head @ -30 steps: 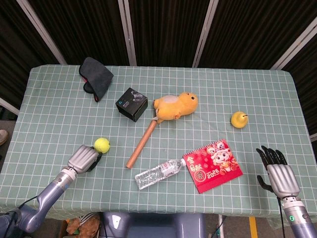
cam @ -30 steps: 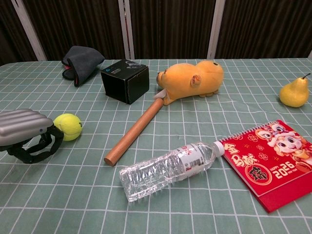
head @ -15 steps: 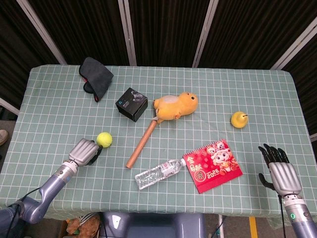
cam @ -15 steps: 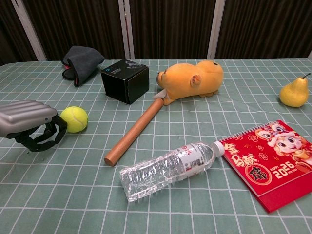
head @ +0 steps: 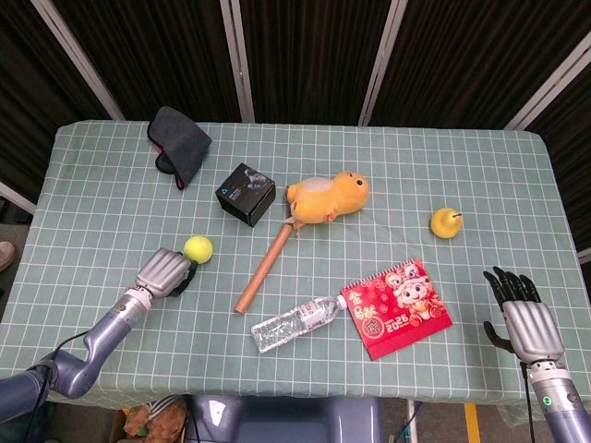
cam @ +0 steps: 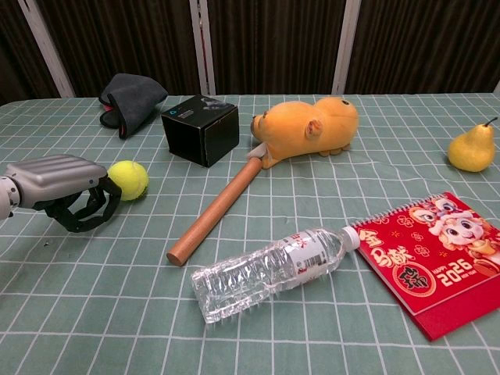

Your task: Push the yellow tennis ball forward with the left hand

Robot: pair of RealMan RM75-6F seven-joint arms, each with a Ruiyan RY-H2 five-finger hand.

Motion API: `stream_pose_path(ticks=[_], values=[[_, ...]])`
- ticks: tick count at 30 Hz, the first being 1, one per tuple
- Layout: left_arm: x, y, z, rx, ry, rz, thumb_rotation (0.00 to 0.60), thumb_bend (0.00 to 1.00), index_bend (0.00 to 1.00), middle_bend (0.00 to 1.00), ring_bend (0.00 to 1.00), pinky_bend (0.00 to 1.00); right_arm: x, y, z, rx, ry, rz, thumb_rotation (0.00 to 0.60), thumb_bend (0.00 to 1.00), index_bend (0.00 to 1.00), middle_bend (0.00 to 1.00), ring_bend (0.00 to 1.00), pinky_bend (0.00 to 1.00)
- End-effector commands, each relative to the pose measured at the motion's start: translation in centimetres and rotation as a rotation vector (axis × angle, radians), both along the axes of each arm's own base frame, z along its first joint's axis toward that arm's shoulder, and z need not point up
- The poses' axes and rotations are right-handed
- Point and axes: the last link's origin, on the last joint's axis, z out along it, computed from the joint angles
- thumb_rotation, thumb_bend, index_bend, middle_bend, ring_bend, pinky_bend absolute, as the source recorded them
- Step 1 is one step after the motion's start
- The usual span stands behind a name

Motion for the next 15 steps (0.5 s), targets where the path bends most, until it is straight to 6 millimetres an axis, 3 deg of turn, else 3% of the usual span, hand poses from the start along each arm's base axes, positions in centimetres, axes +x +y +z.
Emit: stream_pose_path(ticks=[1,15], values=[[0.3,0.6,-0.3,0.000,-0.007,-0.003,0.600,0.46,0.58,0.76,0.46,0.59,0.0,0.0,0.1,-0.003,0.000,-0.001,0.600,0.43,0.00,0.00,0.00,0.00],[1.5,2.8,-0.3,0.002,-0.019,-0.017,0.600,0.46,0.58,0.76,0.46,0.58,-0.2,-0.2,0.3,-0.015,0.002,-0.007,0.600,0.43,0.00,0.00,0.00,0.00]])
